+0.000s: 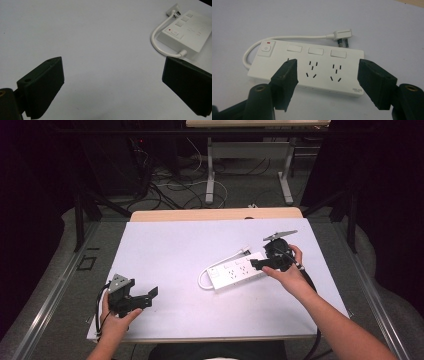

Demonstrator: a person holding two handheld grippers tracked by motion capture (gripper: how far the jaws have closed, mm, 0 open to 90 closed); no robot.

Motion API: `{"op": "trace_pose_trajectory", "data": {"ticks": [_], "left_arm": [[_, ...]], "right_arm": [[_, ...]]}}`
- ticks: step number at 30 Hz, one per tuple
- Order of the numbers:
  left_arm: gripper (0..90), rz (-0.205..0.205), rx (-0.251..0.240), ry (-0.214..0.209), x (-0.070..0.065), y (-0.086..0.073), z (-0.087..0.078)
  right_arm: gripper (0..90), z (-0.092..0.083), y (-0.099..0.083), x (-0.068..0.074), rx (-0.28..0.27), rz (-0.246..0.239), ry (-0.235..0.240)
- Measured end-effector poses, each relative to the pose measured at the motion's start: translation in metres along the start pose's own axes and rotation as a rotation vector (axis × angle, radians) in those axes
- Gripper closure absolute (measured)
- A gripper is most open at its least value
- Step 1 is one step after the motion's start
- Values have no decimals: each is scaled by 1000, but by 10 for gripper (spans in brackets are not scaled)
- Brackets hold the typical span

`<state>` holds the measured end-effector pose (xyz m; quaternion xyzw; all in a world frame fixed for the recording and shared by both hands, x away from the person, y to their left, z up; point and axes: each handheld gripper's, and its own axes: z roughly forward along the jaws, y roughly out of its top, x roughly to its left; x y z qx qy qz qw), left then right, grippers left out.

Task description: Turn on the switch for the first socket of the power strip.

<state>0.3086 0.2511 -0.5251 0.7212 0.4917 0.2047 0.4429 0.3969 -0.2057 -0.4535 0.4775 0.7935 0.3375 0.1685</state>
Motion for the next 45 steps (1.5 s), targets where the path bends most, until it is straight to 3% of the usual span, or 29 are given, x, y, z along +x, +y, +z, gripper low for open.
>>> {"op": "trace_pose_trajectory", "data": {"ticks": [9, 23, 45], "left_arm": [[37, -3, -1, 1, 0, 0, 1], [42, -3, 3, 2, 0, 0, 0], [47, -3, 5, 5, 1, -1, 1]], "right_arm": [[379, 11, 10, 3, 14, 2, 3], [380, 30, 20, 17, 46, -46, 12], [403, 55, 31, 39, 64, -64, 32]]}}
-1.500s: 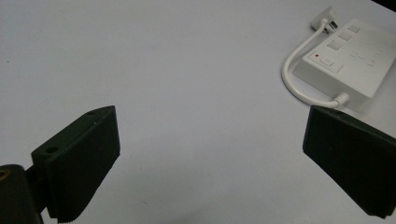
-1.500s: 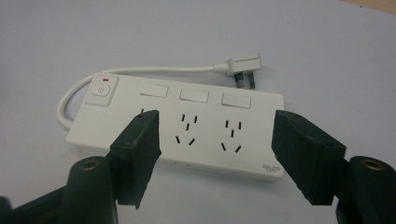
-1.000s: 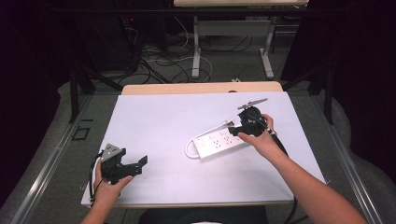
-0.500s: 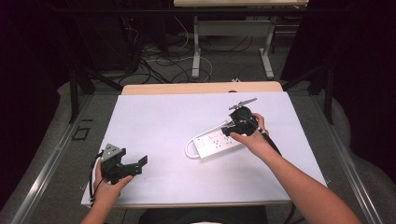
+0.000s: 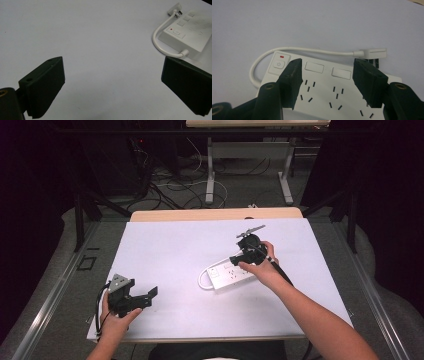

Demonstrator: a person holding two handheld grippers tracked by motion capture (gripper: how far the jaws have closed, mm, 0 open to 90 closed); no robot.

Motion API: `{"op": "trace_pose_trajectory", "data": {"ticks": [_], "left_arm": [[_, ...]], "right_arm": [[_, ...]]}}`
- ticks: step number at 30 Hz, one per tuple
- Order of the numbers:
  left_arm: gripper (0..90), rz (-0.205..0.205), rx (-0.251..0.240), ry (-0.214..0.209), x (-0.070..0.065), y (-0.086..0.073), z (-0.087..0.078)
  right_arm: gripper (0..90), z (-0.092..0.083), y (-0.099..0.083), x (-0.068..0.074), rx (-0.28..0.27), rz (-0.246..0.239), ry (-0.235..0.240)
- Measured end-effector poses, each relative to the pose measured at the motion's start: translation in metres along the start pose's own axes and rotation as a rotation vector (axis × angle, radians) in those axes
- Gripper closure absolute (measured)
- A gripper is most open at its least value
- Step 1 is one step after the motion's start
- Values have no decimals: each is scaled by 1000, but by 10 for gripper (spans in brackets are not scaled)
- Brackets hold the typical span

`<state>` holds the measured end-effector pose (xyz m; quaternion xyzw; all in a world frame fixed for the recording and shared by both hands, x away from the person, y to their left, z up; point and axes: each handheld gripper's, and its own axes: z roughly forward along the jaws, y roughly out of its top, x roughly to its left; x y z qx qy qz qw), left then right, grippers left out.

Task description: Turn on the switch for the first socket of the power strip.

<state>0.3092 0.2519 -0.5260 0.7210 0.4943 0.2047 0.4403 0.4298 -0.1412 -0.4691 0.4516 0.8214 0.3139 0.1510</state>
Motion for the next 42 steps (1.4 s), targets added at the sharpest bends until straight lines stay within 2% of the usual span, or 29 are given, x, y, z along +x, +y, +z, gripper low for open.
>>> {"op": "trace_pose_trajectory", "data": {"ticks": [2, 5, 9, 19, 20, 21, 23, 25, 26, 28, 34, 35, 36, 37, 38, 40, 41, 42], "left_arm": [[48, 0, -1, 0, 0, 0, 0], [48, 0, 0, 0, 0, 0, 0], [49, -4, 4, 1, 0, 0, 0], [54, -4, 2, 3, 0, 0, 0], [55, -4, 2, 3, 0, 0, 0], [56, -3, 1, 4, 1, 0, 0], [56, -2, 2, 4, 1, 0, 0], [57, -2, 3, 5, 1, 0, 0], [58, -3, 2, 6, 1, 0, 0], [59, -6, 1, 6, 0, 0, 0], [60, -5, 1, 7, 0, 0, 0], [61, -5, 1, 7, 0, 0, 0], [61, -3, 1, 8, 1, 0, 0], [62, -3, 2, 9, 1, 0, 0], [63, -3, 1, 9, 1, 0, 0], [63, -1, 1, 10, 1, 0, 0], [63, -1, 1, 10, 1, 0, 0], [64, -1, 1, 10, 1, 0, 0]], "right_arm": [[407, 3, 1, 2, 0, 7, 16], [413, 6, 2, 4, 5, 4, 7], [421, 12, 4, 9, 15, 5, 25], [469, 26, 8, 17, 41, 4, 14], [480, 28, 8, 18, 31, 8, 18], [490, 28, 9, 18, 52, 12, 20], [512, 32, 9, 19, 35, 30, 33], [524, 32, 9, 19, 47, 24, 31], [548, 35, 10, 20, 60, 40, 43], [573, 37, 10, 21, 69, 51, 38], [656, 42, 10, 21, 80, 58, 40], [671, 44, 10, 21, 63, 46, 47], [688, 43, 11, 21, 113, 38, 36], [704, 46, 10, 22, 85, 45, 45], [722, 45, 11, 23, 112, 52, 30], [755, 48, 10, 23, 121, 37, 33], [768, 49, 10, 23, 114, 45, 40], [780, 50, 10, 24, 123, 41, 28]]}}
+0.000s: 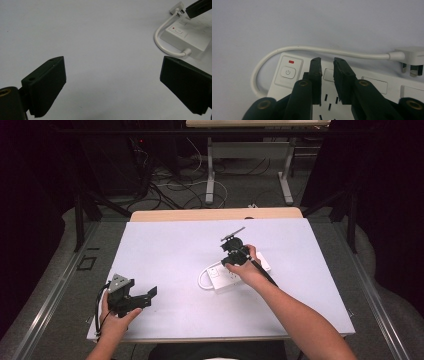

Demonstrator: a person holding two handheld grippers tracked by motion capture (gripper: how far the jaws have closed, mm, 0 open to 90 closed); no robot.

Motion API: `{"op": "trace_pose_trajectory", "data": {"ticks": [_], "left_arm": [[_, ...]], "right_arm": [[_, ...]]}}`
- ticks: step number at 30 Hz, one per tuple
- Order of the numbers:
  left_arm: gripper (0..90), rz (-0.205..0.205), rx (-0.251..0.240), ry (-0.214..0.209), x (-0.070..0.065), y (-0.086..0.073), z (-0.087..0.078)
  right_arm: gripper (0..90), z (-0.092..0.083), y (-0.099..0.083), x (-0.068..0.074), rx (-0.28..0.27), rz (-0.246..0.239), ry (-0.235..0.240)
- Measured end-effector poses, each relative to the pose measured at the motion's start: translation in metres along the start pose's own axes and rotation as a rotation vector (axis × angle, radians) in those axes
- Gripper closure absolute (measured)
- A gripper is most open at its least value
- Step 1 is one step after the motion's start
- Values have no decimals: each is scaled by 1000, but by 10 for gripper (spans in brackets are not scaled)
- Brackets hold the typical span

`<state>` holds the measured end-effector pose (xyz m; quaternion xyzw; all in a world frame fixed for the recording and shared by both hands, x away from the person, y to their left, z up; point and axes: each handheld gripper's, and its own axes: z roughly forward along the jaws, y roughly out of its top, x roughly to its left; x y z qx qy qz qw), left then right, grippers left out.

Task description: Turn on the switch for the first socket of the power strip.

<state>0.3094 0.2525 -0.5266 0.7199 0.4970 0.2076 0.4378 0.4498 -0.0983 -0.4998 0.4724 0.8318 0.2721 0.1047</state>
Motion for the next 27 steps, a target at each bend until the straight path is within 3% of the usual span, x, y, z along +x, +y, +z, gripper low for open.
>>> {"op": "trace_pose_trajectory", "data": {"ticks": [4, 5, 6, 7, 10, 12, 14, 16, 19, 27], "left_arm": [[65, -1, 2, 2, 0, 0, 0], [65, -1, 2, 2, 0, 0, 0], [65, -3, 1, 1, 0, 0, 0], [65, -4, 1, 1, 0, 0, 0], [65, -4, 1, 1, 0, 0, 0], [67, -2, 0, 2, 0, 0, 0], [67, -4, 0, 2, 0, 0, 0], [67, -5, 0, 1, 0, 0, 0], [67, -5, -1, 1, 0, 0, 0], [67, -5, 1, 1, 0, 0, 0]], "right_arm": [[814, 3, 0, 0, 18, -7, 7], [819, 7, -1, 0, -41, -7, 15], [824, 8, -2, 0, -46, -3, 14], [829, 5, 0, 0, 13, -9, 3], [840, 9, -1, 0, 1, -3, 8], [844, 9, 0, 0, 33, -8, -3], [848, 12, -1, 1, 18, 9, -1], [848, 14, -1, 0, 10, -4, 3], [848, 15, -1, 1, 37, -4, -4], [871, 17, -2, 0, 25, -10, -8]]}}
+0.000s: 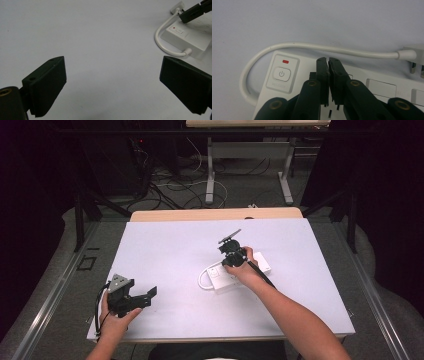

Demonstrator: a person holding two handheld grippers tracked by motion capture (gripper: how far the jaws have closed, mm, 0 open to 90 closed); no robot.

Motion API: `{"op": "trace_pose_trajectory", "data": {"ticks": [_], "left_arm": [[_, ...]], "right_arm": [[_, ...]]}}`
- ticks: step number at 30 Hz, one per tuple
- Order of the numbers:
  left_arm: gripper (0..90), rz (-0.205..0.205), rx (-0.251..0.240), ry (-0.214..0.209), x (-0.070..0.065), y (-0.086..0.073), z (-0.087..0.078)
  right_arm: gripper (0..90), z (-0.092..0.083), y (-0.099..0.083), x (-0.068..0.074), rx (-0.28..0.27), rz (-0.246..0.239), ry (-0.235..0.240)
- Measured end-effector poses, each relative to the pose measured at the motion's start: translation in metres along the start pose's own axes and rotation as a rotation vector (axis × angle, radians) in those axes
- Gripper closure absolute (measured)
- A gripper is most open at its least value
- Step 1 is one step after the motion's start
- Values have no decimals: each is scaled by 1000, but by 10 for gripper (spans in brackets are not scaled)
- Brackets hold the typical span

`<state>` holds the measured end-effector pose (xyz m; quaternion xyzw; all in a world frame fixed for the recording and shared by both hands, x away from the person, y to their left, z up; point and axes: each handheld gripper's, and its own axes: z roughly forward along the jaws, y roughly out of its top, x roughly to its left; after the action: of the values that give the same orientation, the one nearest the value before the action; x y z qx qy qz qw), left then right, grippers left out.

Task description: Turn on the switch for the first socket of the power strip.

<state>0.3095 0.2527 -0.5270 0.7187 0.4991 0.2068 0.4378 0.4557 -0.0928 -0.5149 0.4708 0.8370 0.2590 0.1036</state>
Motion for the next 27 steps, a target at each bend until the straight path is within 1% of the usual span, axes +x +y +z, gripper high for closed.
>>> {"op": "trace_pose_trajectory", "data": {"ticks": [1, 2, 4, 6, 8, 9, 15, 16, 17, 19, 21, 22, 23, 24, 25, 26, 27], "left_arm": [[67, 0, 0, 0, 0, 0, 0], [67, 0, -1, 0, 0, 0, 0], [67, 1, -1, 0, 0, 0, 0], [67, 0, -1, 0, 0, 0, 0], [67, -1, 0, 0, 0, 0, 0], [67, -1, 0, 0, 0, 0, 0], [67, -1, 0, 0, 0, 0, 0], [68, 0, 0, 0, 0, 0, 0], [68, -1, -1, 1, 0, 0, 0], [69, 0, -1, 1, 0, 0, 0], [69, 0, 0, 0, 0, 0, 0], [69, 0, 0, 1, 0, 0, 0], [69, 0, -1, 1, 0, 0, 0], [69, 0, -1, 1, 0, 0, 0], [69, 0, -1, 1, 0, 0, 0], [69, -1, -1, 0, 0, 0, 0], [69, -1, 1, 1, 0, 0, 0]], "right_arm": [[872, 0, 0, 0, -7, 3, 1], [872, 0, 0, 0, -9, -8, 2], [873, 0, 0, 0, -11, -8, -3], [874, 0, 0, 1, -7, -1, 1], [874, 1, 0, 0, -11, -10, -1], [874, 0, 0, 0, -9, -9, 4], [875, 0, 0, -1, 2, -19, -4], [875, 1, -1, 0, -22, -10, 6], [875, 1, -1, 0, -22, -10, 6], [876, 0, 0, 0, -1, -14, 0], [876, 0, 0, 1, 6, -9, -6], [885, 0, 0, 0, 12, -16, -7], [900, 1, -1, 1, 28, -4, 5], [900, -1, 0, 0, 50, -16, 3], [900, 2, -1, 2, 4, -1, 5], [900, 2, -1, 2, 10, 4, -1], [900, 2, -2, 2, -1, -6, -5]]}}
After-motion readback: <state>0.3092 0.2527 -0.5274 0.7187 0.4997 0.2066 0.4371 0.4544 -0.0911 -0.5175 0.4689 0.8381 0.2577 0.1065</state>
